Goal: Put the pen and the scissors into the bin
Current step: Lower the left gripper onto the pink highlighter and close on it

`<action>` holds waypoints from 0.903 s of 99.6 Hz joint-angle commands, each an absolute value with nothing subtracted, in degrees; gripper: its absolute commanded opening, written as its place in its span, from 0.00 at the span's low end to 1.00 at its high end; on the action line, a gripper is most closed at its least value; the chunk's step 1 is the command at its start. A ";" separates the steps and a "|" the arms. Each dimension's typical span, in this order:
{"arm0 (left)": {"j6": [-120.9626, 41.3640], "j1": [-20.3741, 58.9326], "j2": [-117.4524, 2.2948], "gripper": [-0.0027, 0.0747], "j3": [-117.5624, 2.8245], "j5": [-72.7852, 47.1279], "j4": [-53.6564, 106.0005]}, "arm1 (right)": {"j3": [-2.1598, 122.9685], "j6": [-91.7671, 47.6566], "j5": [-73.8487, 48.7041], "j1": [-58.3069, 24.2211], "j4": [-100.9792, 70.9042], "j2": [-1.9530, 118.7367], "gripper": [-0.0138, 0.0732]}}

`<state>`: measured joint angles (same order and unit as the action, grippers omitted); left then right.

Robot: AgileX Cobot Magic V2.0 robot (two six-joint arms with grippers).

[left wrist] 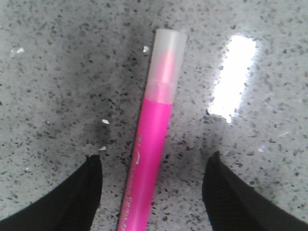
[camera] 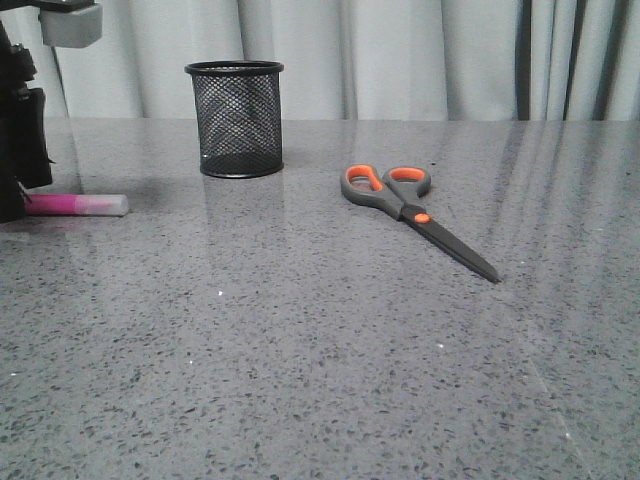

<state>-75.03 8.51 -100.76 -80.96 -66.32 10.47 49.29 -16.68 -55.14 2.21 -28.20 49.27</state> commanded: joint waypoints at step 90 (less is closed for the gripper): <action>-75.09 8.36 -100.51 0.57 -83.28 -64.32 12.03 | 51.20 -17.36 -52.20 2.13 -29.91 49.13 0.52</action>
